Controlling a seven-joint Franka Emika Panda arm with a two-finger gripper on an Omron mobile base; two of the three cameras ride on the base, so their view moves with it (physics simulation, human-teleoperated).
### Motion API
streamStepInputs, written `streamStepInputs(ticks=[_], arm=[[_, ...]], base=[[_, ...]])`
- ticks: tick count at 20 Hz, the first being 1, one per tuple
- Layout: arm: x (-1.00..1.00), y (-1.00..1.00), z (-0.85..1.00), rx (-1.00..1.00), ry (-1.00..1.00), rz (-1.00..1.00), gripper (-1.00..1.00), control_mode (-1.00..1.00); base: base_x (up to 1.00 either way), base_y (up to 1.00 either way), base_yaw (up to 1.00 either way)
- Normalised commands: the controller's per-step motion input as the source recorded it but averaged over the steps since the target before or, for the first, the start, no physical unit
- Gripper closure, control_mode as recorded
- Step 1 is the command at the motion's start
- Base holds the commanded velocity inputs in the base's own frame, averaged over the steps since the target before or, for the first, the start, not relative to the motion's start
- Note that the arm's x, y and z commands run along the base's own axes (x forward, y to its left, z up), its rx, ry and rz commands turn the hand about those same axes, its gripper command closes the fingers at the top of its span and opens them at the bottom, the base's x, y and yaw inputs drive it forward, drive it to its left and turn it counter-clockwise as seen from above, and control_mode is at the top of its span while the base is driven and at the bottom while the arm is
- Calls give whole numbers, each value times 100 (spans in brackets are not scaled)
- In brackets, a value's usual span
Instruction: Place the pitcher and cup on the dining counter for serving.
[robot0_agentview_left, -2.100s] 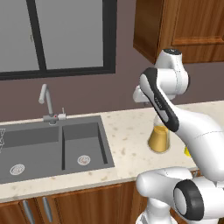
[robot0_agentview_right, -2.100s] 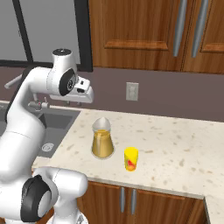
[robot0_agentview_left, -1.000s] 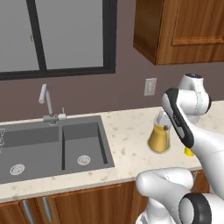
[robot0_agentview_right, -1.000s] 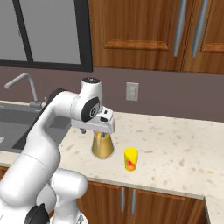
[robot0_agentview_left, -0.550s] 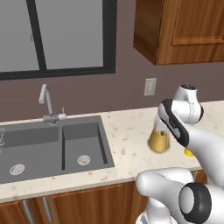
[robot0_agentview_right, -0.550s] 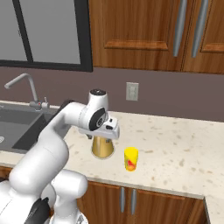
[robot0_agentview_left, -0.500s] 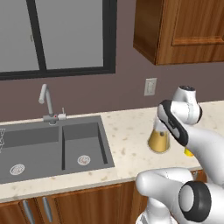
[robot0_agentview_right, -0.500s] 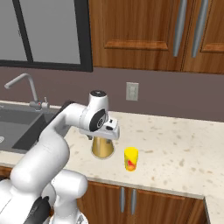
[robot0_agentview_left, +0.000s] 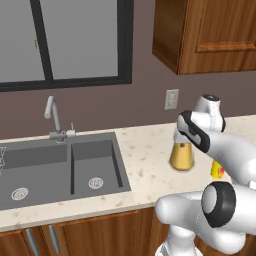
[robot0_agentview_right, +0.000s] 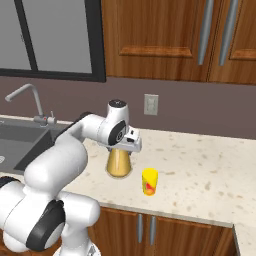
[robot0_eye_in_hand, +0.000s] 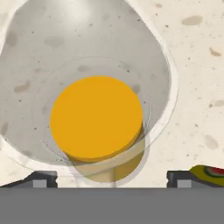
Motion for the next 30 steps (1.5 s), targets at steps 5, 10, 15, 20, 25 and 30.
streamStepInputs(ticks=[5, 10, 15, 20, 25, 30], arm=[[8, 0, -18, 0, 0, 0, 100, -100], [-3, 5, 0, 0, -1, 0, 100, -100], [-22, 19, 10, 0, -11, 0, 100, -100], [-41, 7, 64, -1, -31, 0, 100, -100], [-47, 4, 97, -4, -34, 0, 100, -100], [-26, 1, 99, -1, -15, 0, 100, -100]], base=[[0, 0, 0], [0, 0, 0], [0, 0, 0], [0, 0, 0], [0, 0, 0], [0, 0, 0]])
